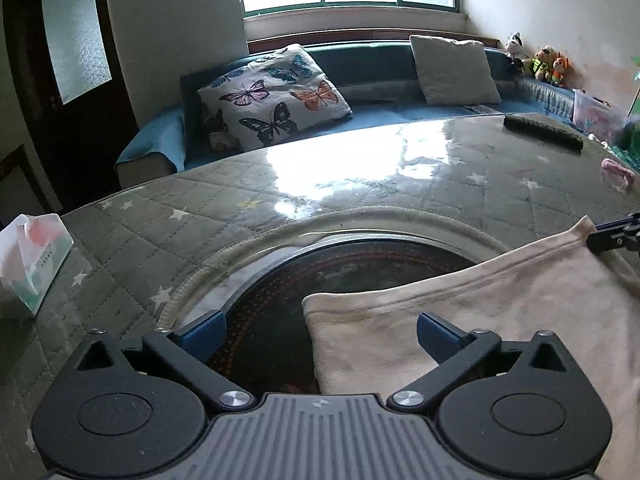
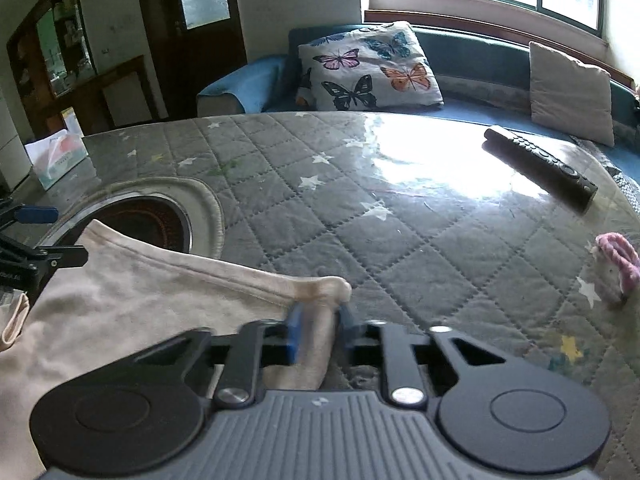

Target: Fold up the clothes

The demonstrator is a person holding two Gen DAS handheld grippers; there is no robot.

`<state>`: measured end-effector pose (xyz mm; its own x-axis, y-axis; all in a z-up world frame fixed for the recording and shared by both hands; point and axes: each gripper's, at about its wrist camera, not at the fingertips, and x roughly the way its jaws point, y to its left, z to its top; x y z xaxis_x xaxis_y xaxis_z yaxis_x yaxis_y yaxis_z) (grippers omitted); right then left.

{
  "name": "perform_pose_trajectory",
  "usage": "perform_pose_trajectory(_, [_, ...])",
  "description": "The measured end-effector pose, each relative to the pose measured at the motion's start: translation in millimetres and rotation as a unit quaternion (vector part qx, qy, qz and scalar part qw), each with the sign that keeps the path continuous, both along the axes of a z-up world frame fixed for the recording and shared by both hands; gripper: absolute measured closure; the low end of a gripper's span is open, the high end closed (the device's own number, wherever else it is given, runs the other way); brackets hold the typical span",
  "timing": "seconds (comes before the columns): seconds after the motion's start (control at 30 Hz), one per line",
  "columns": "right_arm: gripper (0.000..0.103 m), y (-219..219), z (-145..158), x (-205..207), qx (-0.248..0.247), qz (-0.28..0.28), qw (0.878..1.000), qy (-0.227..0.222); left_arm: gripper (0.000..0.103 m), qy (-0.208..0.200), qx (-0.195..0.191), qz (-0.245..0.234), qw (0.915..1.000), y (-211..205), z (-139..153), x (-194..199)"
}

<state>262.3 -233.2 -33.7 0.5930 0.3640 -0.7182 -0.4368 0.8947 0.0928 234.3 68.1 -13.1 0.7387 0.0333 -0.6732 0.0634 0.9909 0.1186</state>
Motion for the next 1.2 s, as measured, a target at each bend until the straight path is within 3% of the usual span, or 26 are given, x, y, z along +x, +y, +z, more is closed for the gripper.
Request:
perform_pose_trajectory(0.07, [0.096,0.4,-0.6,1.3,-0.003,-0.003,1.0,-0.003,0.0,-0.001,0.015,0.008,0.9998,0.5,-2.5,3.0])
perform_pose_trajectory(0.43, [0.099,12.2,-4.7,8.4,-0.032,-0.007,0.999,-0.031,0.0,-0.01,0.077,0.052,0.9956,16.9,-17.4,19.5])
perform_pose_trajectory(0.8, [0.092,15.3,4.2,13.3,-0.037,0.005,0.999,-0.04,0.0,-0.014,0.072,0.063,0.9953,30.5,-12.5,25.6])
perform_pose_trajectory(0.83, [0.089,15.1,7.4,8.8,-0.037,0.009,0.998,-0.041,0.0,-0.015,0.075,0.064,0.9951,31.3,-10.7,22.8])
perform_pose_trajectory(0.93, [0.062,15.1,16.6,-4.9,-0.035,0.023,0.998,-0.047,0.0,-0.019,0.079,0.069,0.9944,35.7,-4.3,12.0])
perform_pose_trajectory(1.2, [0.038,32.0,30.8,-54.7,-0.031,0.076,0.995,-0.051,0.0,-0.027,0.084,0.09,0.9921,51.1,11.8,-30.7])
